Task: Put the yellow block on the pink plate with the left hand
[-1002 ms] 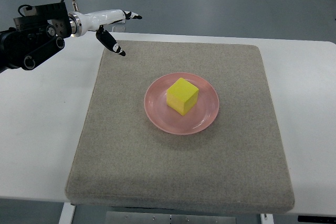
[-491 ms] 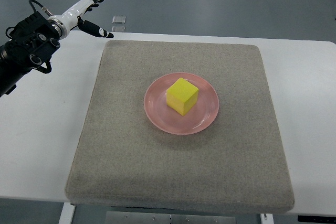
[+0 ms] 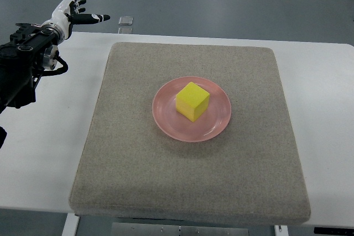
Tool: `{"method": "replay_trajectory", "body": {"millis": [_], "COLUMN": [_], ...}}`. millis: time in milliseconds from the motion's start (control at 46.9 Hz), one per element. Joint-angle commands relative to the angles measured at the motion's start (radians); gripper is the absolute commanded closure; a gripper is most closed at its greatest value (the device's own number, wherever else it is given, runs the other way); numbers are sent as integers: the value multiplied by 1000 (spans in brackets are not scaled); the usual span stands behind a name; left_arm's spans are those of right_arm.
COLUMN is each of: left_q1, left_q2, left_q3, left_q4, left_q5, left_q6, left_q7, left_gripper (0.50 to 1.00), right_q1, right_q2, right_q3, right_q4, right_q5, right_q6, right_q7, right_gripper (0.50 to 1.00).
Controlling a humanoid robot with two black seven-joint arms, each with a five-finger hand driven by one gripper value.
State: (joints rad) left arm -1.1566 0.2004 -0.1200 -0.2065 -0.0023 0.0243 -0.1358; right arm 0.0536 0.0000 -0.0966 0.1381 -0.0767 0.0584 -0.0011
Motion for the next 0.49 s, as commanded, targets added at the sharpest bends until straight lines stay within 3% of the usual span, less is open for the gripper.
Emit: {"method": "replay_trajectory", "body": {"millis": [0,128,363,469], "left_q1": [6,35,89,113], "left_q2": [-3,-4,-3,-3], "left_q3": [-23,-95,-250,-322], "left_q4": [-1,-1,1,1], "left_q5": [-62,-76,-74,-74], "left_q6": [-3,-35,-233,-267], "left_q7": [-1,-2,-42,-44], "left_gripper": [523,521,516,514], "right_q1": [0,0,0,0], "right_q2": [0,0,0,0], "right_q3": [0,0,0,0], "right_q4": [0,0,0,0], "right_q5": [0,0,0,0], "right_q6": [0,0,0,0], "right_q7": [0,1,0,1], "right_gripper": [576,576,576,576]}}
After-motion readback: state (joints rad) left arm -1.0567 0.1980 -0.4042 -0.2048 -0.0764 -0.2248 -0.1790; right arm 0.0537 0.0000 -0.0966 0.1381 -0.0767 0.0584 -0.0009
